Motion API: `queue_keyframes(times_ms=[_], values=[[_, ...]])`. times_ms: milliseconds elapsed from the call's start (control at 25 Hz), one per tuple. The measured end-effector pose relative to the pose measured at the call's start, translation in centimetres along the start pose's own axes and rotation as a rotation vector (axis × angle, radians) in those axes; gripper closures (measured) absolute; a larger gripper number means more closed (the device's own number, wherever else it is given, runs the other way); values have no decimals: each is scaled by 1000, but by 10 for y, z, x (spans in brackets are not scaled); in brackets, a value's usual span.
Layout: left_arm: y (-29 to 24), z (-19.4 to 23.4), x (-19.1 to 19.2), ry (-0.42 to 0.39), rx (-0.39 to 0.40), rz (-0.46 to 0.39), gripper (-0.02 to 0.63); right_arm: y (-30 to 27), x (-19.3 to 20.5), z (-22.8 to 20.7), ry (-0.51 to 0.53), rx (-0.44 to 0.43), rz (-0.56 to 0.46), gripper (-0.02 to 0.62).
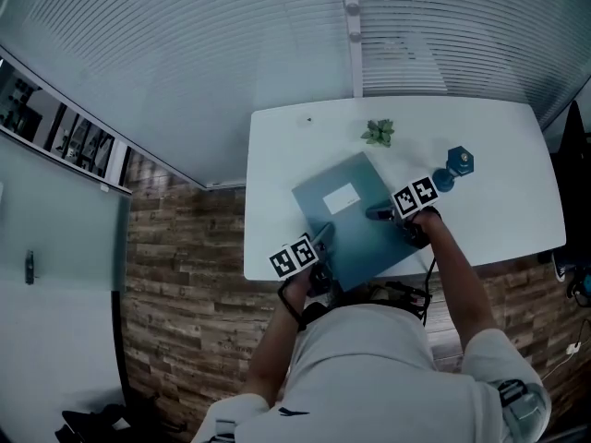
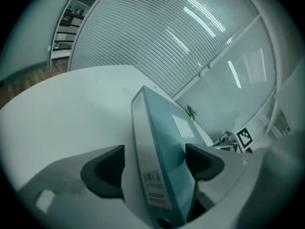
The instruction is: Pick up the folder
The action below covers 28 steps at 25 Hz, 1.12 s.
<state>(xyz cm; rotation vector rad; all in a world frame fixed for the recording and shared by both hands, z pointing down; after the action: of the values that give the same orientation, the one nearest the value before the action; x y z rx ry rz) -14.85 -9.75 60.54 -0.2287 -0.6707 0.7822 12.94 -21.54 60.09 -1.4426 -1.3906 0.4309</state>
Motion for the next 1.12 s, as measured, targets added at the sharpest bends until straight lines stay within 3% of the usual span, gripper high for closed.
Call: queue_keyframes(times_ms=[160,320,480,600,840,1120], values=[[-8,-6,5,48,67,21,202,2,5,-2,-24,-21,-56,159],[-12,-8,7,82,54,3,198,2,8,-4,-37,-27,-84,158],[-8,2,3,230,120,-62,198,4,9,-7,-78,-58,-105,171],[-1,12,4,310,177,-87,207,7,16,-13,-176,-138,-135,196],[10,15,4,214,205,-36,207,13,44,-21,-334,-343,-180,239],[19,16,8,305,394,-34,216,24,51,-32,-370,-452,-165,252]])
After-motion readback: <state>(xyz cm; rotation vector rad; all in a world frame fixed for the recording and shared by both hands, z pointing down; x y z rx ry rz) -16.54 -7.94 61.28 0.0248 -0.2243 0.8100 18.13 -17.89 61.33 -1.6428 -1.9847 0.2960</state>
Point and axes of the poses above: the fingertips, and each gripper's own axes: y backward along the fingers, z to its left, x out of its underside, the point moved 10 cm from there along y, backward along the fingers, and after that the axes turned 14 degrees about x, right-handed, at the moved point
